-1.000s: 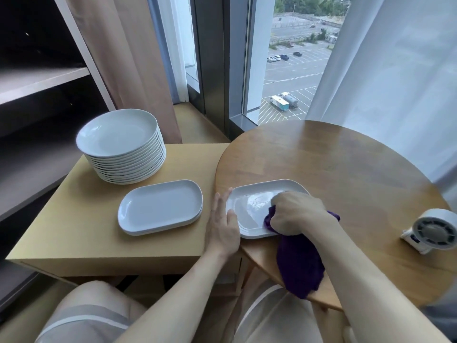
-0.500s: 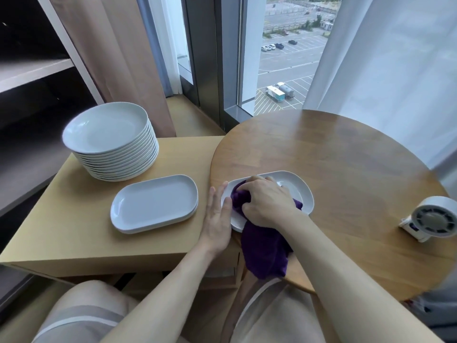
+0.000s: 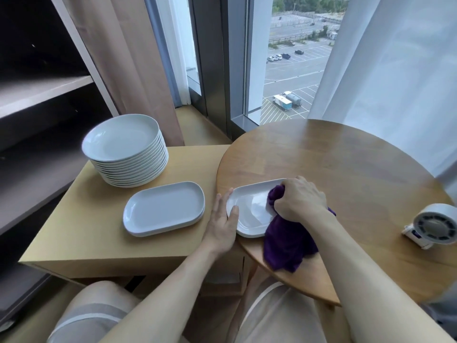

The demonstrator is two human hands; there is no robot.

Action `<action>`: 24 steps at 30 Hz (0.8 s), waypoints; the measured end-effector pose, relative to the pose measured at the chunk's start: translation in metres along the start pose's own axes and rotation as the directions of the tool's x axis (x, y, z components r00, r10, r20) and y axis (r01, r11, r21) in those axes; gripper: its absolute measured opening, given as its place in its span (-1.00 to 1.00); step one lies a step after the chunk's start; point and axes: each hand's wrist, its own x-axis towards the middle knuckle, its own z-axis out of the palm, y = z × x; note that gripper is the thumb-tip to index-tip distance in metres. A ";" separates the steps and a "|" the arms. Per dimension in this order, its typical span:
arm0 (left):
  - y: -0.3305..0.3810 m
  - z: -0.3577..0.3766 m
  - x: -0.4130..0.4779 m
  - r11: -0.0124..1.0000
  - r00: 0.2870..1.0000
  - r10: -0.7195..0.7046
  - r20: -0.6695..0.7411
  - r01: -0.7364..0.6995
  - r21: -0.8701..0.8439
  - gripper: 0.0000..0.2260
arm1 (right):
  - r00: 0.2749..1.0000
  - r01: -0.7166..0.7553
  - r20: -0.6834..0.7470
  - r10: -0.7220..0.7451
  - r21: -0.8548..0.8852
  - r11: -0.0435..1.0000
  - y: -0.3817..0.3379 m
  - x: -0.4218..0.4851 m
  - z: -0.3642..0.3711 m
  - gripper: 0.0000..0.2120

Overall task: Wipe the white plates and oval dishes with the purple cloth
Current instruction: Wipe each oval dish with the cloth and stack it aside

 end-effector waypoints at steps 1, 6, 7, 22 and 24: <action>0.002 -0.002 0.000 1.000 1.000 -0.002 0.013 0.002 0.004 -0.52 | 1.000 -0.013 0.000 0.013 0.004 1.000 0.001 -0.001 -0.002 -0.81; 0.020 -0.019 -0.007 1.000 0.996 -0.018 0.092 0.016 0.020 -0.11 | 0.996 -0.092 0.019 0.091 0.128 0.987 0.016 -0.003 -0.021 -0.80; 0.022 -0.024 -0.008 0.998 0.993 -0.020 0.121 0.014 0.053 0.00 | 0.995 -0.101 0.021 0.099 0.159 0.982 0.019 -0.003 -0.025 -0.81; 0.069 -0.032 -0.002 0.837 0.958 0.139 0.252 -0.249 0.487 0.01 | 0.995 -0.101 0.005 0.103 0.254 0.962 0.034 -0.005 -0.037 -0.90; 0.071 -0.027 -0.003 0.804 0.964 0.144 0.222 -0.244 0.541 -0.07 | 0.994 -0.100 -0.004 0.105 0.259 0.961 0.035 -0.005 -0.037 -0.90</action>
